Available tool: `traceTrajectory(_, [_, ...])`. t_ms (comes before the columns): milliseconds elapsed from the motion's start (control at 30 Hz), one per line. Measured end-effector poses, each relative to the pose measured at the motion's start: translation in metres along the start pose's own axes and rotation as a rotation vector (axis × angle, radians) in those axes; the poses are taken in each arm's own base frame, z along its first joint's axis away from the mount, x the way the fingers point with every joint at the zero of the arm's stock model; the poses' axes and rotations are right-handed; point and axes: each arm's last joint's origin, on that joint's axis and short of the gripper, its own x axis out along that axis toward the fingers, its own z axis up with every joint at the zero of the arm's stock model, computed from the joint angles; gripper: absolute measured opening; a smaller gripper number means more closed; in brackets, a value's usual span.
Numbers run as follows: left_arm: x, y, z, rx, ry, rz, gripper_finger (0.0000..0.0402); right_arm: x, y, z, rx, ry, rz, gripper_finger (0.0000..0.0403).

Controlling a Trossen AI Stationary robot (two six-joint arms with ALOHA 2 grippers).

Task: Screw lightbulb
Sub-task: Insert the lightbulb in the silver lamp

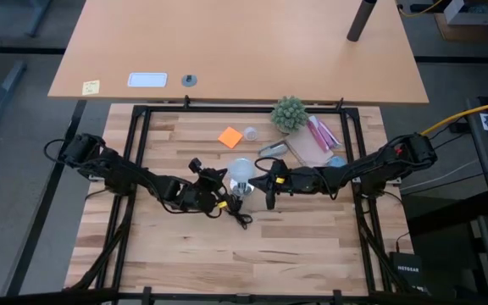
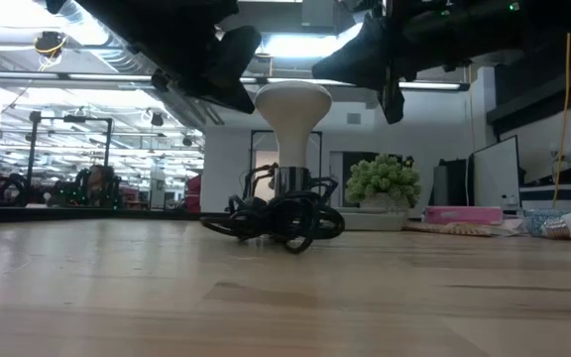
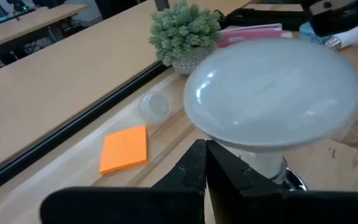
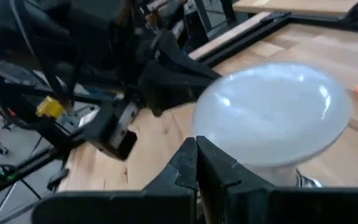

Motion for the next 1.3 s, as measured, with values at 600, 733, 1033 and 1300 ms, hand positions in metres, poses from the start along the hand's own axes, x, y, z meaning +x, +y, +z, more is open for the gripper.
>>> traceTrajectory(600, [-0.034, -0.005, 0.007, 0.046, -0.084, -0.014, 0.0001, -0.016, 0.005, 0.025, -0.177, -0.143, -0.084, 0.0005])
traceTrajectory(733, [-0.043, -0.011, 0.005, 0.049, -0.056, -0.134, 0.0001, -0.019, 0.0, 0.026, -0.234, -0.152, -0.204, 0.0005])
traceTrajectory(1033, [-0.038, -0.02, 0.007, 0.021, -0.055, -0.247, 0.0001, -0.008, -0.009, 0.008, -0.233, -0.079, -0.284, 0.0005])
traceTrajectory(1300, [-0.024, -0.014, 0.007, 0.021, -0.033, -0.197, 0.0001, -0.001, -0.01, -0.001, -0.166, -0.054, -0.257, 0.0005])
